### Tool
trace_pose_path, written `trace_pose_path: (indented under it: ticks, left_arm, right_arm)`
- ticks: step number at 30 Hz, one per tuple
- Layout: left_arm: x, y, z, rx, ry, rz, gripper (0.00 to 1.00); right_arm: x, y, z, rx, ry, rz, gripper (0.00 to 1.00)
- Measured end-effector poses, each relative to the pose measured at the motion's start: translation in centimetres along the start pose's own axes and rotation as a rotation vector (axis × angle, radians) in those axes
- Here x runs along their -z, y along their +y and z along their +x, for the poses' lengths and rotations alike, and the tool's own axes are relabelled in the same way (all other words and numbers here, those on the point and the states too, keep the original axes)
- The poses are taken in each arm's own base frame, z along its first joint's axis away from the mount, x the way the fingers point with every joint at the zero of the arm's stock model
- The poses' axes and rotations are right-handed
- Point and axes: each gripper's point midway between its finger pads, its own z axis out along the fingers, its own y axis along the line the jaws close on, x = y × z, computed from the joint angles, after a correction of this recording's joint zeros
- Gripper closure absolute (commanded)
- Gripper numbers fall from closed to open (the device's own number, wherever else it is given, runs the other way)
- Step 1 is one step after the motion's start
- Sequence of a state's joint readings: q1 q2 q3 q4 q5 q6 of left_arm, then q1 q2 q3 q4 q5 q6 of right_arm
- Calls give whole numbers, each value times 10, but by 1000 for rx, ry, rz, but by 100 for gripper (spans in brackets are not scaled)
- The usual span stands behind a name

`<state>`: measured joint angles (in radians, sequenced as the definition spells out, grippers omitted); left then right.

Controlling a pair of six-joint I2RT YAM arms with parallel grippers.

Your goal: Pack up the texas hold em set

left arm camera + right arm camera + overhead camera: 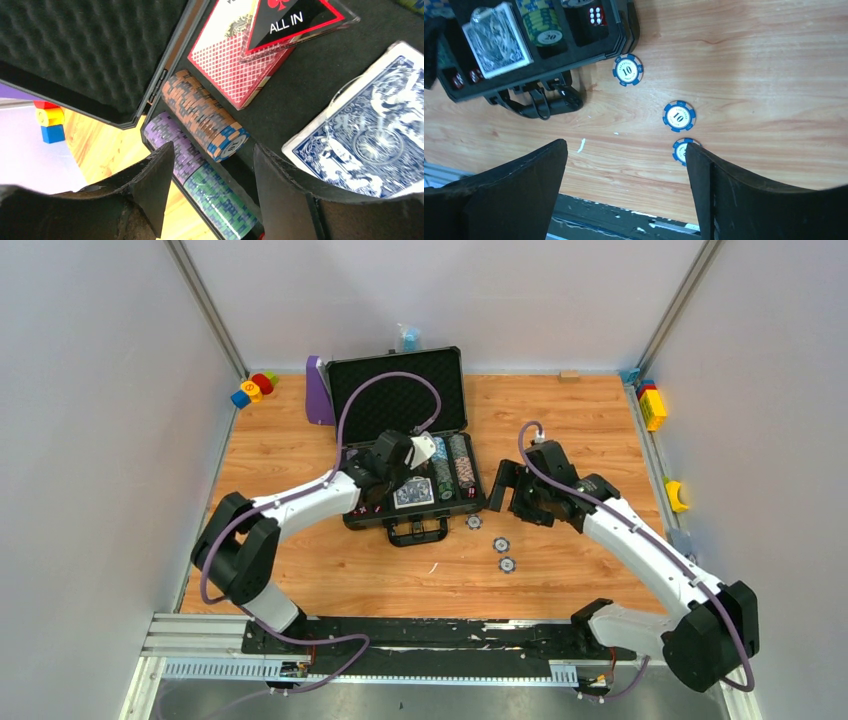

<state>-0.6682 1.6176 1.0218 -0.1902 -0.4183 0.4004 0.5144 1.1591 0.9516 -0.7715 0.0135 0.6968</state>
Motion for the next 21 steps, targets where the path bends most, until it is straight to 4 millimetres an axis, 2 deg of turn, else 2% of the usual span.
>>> trace_pose_path:
  ticks: [2,4,5,6,7,8,10,13,17,21]
  left_arm:
    - [10,3,-6,43,-30,3,26]
    - [24,9,-14,101,-75,-3,6]
    - [33,14,-18,141,-102,-8,3]
    - [45,18,-24,193,-141,-13,1]
    - [54,22,-26,230,-170,-17,1]
    - [65,27,-29,275,-203,-24,0]
    - [82,32,-28,356,-254,-32,0]
    - [99,29,-14,464,-294,-30,0]
    - [108,16,13,561,-310,-21,0]
    - [115,11,36,624,-329,-44,0]
  right_arm:
    - [-5,0,6,36,14,-24,10]
    - [-14,-2,16,102,23,-40,11]
    - [-18,-3,23,135,35,-43,10]
    - [-21,-4,29,162,47,-43,2]
    - [-24,-5,34,184,62,-43,0]
    - [-27,-3,37,198,75,-46,0]
    - [-37,0,40,220,93,-55,8]
    - [-55,0,43,230,114,-50,15]
    - [-71,-7,51,234,119,-28,16]
    - [-79,-12,45,240,64,-4,15]
